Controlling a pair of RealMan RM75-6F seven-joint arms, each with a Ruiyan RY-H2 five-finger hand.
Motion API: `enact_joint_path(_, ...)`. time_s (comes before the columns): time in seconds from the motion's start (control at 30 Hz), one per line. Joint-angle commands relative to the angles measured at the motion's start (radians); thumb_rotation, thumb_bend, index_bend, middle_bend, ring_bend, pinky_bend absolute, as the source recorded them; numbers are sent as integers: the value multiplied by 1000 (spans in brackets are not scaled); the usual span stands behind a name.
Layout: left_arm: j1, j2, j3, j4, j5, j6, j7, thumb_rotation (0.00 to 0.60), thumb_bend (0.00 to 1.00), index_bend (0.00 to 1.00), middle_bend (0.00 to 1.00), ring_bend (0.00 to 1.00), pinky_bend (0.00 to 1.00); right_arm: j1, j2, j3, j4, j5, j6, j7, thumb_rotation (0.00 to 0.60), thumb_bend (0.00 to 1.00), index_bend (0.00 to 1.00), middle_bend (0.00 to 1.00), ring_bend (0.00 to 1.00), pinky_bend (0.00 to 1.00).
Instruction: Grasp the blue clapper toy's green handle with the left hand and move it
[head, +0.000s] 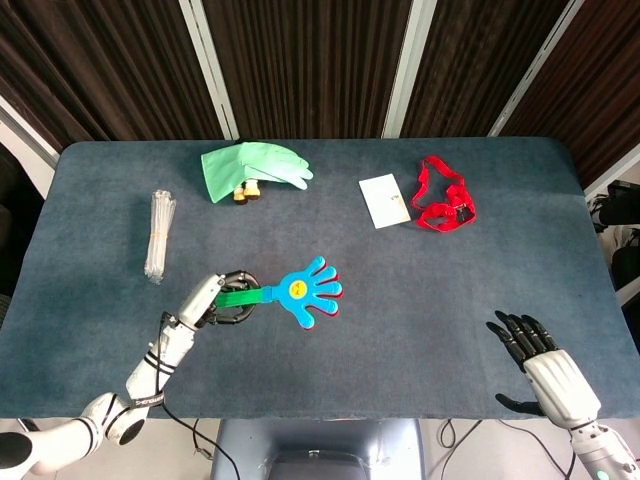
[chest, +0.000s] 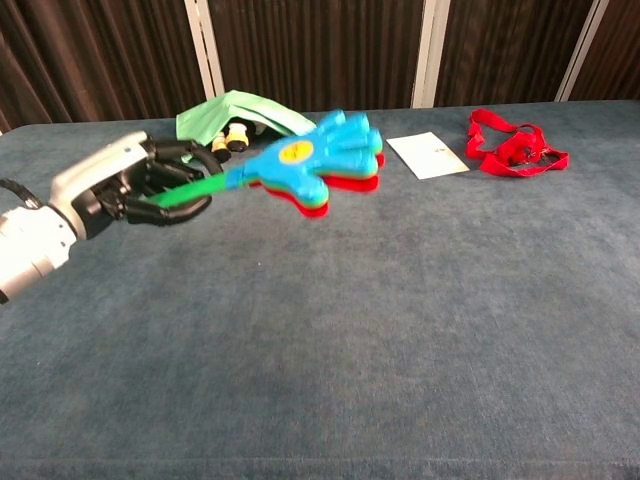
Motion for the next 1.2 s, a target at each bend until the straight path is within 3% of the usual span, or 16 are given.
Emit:
enact_joint_path(0.03, -13, -96, 53, 148, 40, -23, 15, 600, 803, 994, 867, 680, 1000, 1, 3, 1, 1, 1, 1, 7, 600, 158, 0, 0, 0, 0)
enact_joint_path(0.2, -38, -17, -34, 37, 27, 92, -75, 600, 798, 993, 867, 680, 1000, 2, 9, 2, 2, 1, 5, 20, 600, 157, 0, 0, 0, 0)
enact_joint_path(0.4, -20, 177, -172, -262, -62, 173, -265, 600, 797, 993, 866, 680, 1000, -1, 13, -1, 1, -8, 14, 25, 600, 158, 0, 0, 0, 0)
enact_joint_path(0.47, -8, 204, -191, -297, -81, 183, -294, 600, 796, 993, 866, 680, 1000, 0, 12, -1, 0, -6, 11, 26, 600, 158, 0, 0, 0, 0)
enact_joint_path(0.57, 3, 212, -170, -294, -85, 158, -278, 600, 796, 994, 866, 680, 1000, 3, 6, 1, 2, -5, 7, 21, 600, 158, 0, 0, 0, 0)
enact_joint_path(0.7, -1, 159, -95, -205, -67, 81, -208, 600, 796, 993, 866, 680, 1000, 3, 1, -2, 1, -9, 2, 13, 600, 158, 0, 0, 0, 0)
enact_joint_path(0.93, -7, -44, 52, 115, 22, -5, -36, 600, 797, 993, 866, 680, 1000, 1, 1, -2, -1, -7, 4, 9, 600, 158, 0, 0, 0, 0)
enact_joint_path(1.03, -18, -88, 67, 191, 39, -14, -37, 600, 798, 994, 866, 680, 1000, 2, 4, -2, 0, -7, 4, 14, 600, 158, 0, 0, 0, 0)
enact_joint_path(1.2, -28, -99, 55, 228, 46, 28, -46, 600, 796, 994, 866, 680, 1000, 1, 9, -1, 0, -5, 9, 22, 600, 157, 0, 0, 0, 0)
